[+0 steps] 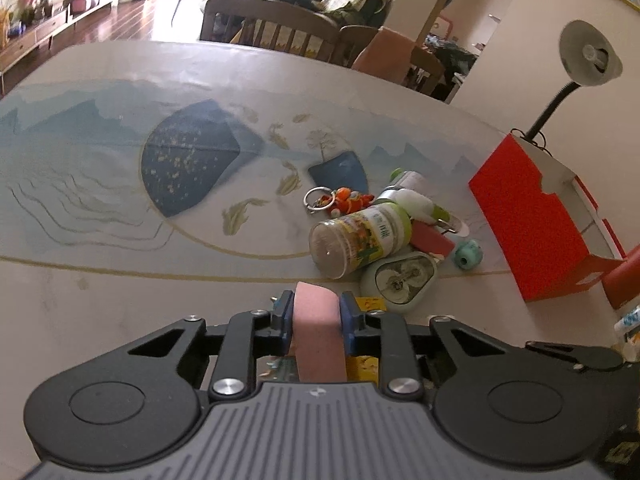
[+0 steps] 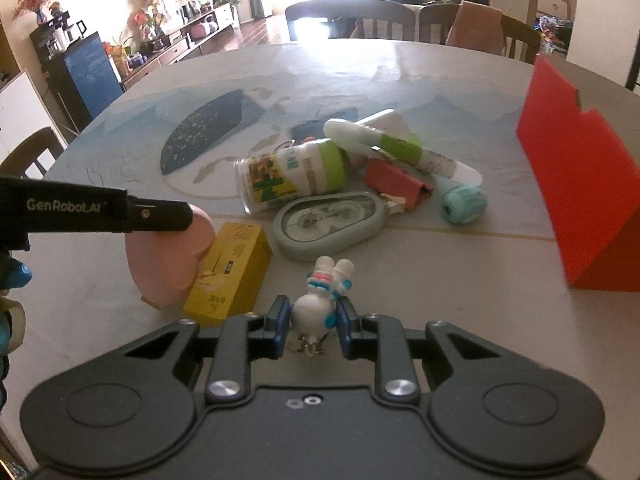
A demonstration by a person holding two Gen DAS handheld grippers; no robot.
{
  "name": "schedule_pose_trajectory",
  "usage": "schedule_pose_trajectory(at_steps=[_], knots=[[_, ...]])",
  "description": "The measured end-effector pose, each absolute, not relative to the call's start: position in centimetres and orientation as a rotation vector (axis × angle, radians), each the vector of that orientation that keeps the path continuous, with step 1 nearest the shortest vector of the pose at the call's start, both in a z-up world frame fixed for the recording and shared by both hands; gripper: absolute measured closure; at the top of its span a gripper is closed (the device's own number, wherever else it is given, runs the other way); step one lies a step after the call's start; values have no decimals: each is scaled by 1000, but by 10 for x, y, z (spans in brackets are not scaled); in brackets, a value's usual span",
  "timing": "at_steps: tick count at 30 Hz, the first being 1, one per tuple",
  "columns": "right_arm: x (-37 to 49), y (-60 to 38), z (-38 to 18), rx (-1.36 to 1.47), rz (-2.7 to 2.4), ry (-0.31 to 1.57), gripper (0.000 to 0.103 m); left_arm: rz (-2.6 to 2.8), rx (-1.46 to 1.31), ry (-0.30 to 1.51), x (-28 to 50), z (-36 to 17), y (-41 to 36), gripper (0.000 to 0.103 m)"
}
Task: Organize rigid objects
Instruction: 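Grasp the pink heart-shaped dish with the left gripper while the right gripper grasps the white bunny figurine, then lift the pink dish with the left gripper while the right gripper lifts the bunny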
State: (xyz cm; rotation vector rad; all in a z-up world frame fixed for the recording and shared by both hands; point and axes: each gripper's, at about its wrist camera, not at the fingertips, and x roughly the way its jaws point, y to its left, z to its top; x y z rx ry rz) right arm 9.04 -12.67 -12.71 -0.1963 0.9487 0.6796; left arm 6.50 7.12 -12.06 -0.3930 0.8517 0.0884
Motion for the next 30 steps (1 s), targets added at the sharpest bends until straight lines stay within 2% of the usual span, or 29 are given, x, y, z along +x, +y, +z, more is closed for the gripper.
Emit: schedule_pose_trajectory(at_steps=[4, 8, 13, 27, 30], knots=[[89, -140, -112, -164, 679, 933, 79, 78, -405, 844, 61, -115, 72, 82], [90, -154, -98, -129, 678, 921, 79, 41, -468, 843, 57, -107, 78, 91], [91, -169, -83, -89, 675, 901, 79, 1, -551, 848, 56, -102, 86, 95], [93, -193, -71, -47, 658, 887, 79, -77, -348, 869, 44, -78, 62, 95], [92, -193, -73, -48, 663, 895, 79, -67, -296, 886, 39, -82, 58, 90]])
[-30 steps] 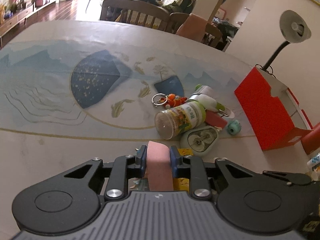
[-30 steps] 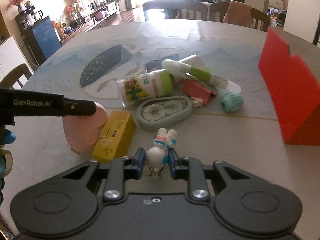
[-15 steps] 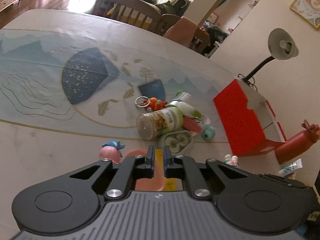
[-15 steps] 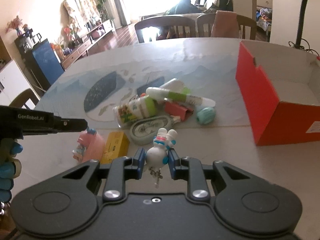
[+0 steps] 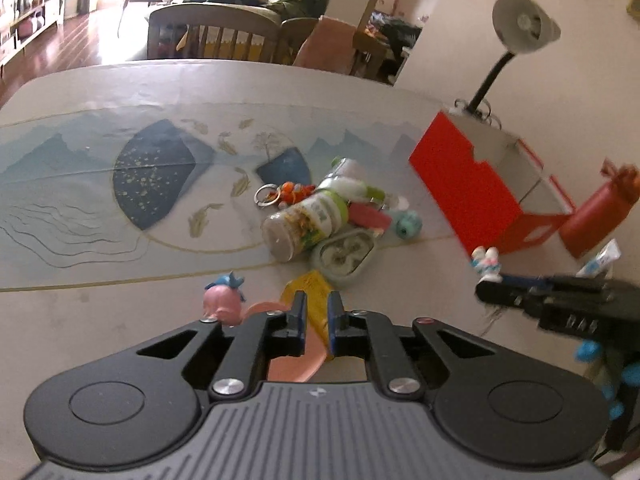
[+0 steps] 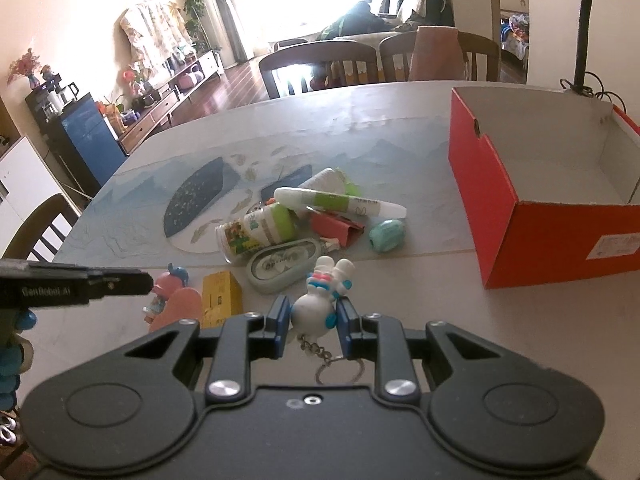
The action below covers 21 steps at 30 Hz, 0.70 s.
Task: Organize rigid objects
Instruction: 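Lift the pink dish with the left gripper while the right gripper lifts the bunny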
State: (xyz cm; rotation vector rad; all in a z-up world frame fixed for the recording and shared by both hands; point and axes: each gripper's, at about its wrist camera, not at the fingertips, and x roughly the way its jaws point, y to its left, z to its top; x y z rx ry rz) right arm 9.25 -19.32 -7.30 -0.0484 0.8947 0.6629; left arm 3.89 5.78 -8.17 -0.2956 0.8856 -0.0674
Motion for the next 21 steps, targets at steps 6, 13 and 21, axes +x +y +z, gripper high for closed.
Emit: schedule_pose_trajectory(at_steps=[6, 13, 21], knots=[[90, -191, -76, -58, 674, 902, 79, -72, -226, 895, 23, -94, 52, 32], [90, -189, -79, -71, 675, 913, 79, -79, -167, 947, 19, -120, 42, 32], [89, -190, -82, -76, 669, 927, 79, -52, -138, 941, 22, -134, 42, 32]])
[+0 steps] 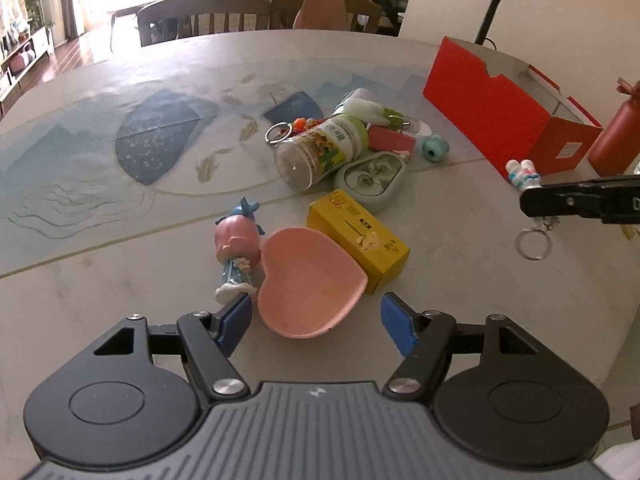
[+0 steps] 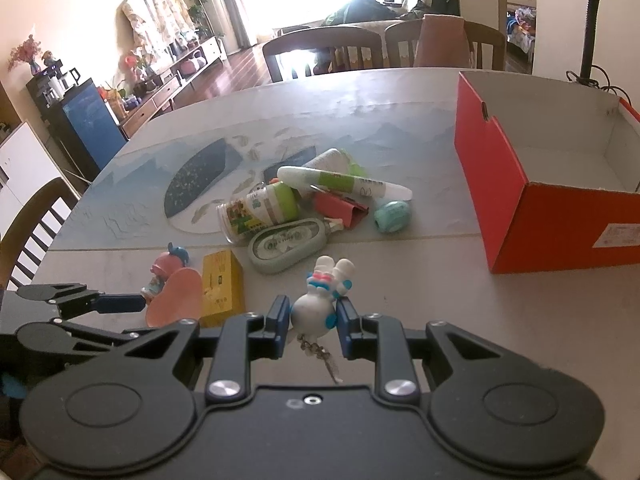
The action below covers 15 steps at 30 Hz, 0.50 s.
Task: Organize rigid objects
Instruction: 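Lift the pink dish with the left gripper while the right gripper lifts the bunny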
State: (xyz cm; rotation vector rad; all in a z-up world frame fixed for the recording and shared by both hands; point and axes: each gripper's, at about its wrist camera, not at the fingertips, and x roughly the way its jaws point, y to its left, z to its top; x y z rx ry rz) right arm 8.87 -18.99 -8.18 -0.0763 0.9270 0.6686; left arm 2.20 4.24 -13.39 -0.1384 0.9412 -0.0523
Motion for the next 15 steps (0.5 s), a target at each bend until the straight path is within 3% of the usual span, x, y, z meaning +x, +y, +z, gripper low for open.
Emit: schedule_pose_trajectory(at_steps=[11, 15], knots=[[87, -193, -85, -76, 660, 936, 79, -40, -92, 946, 40, -149, 36, 33], [87, -196, -84, -73, 653, 937, 79, -35, -85, 937, 42, -150, 34, 39]])
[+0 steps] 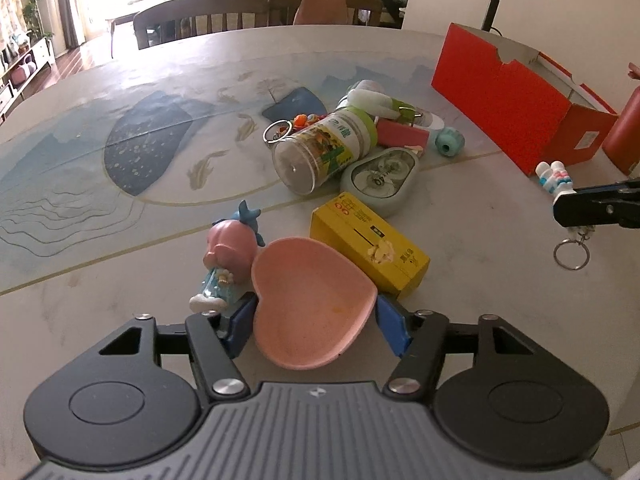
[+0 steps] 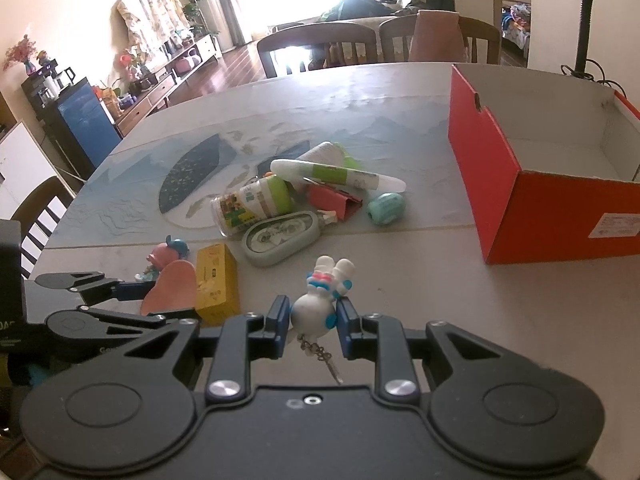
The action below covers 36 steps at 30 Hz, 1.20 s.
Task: Organize rigid objects
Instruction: 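Lift the pink dish with the left gripper while the right gripper lifts the bunny, then lower the dish into the red shoebox and open the left gripper while the right releases the bunny inside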
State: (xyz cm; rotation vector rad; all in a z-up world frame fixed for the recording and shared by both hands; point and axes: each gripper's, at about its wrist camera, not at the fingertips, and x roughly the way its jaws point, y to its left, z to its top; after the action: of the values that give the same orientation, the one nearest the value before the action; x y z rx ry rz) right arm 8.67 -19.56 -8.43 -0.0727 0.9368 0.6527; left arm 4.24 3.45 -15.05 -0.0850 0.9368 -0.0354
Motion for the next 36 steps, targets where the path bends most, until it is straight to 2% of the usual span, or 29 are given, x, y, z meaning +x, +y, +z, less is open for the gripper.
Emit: schedule_pose_trajectory(at_steps=[9, 17, 26, 36], knots=[[88, -201, -75, -73, 650, 911, 79, -14, -100, 918, 32, -140, 35, 40], [100, -214, -50, -56, 641, 853, 79, -36, -136, 864, 26, -93, 32, 40], [130, -243, -21, -11, 604, 787, 79, -130, -169, 804, 63, -48, 3, 40], [178, -274, -5, 4, 537, 759, 79, -227, -156, 760, 135, -27, -53, 40]])
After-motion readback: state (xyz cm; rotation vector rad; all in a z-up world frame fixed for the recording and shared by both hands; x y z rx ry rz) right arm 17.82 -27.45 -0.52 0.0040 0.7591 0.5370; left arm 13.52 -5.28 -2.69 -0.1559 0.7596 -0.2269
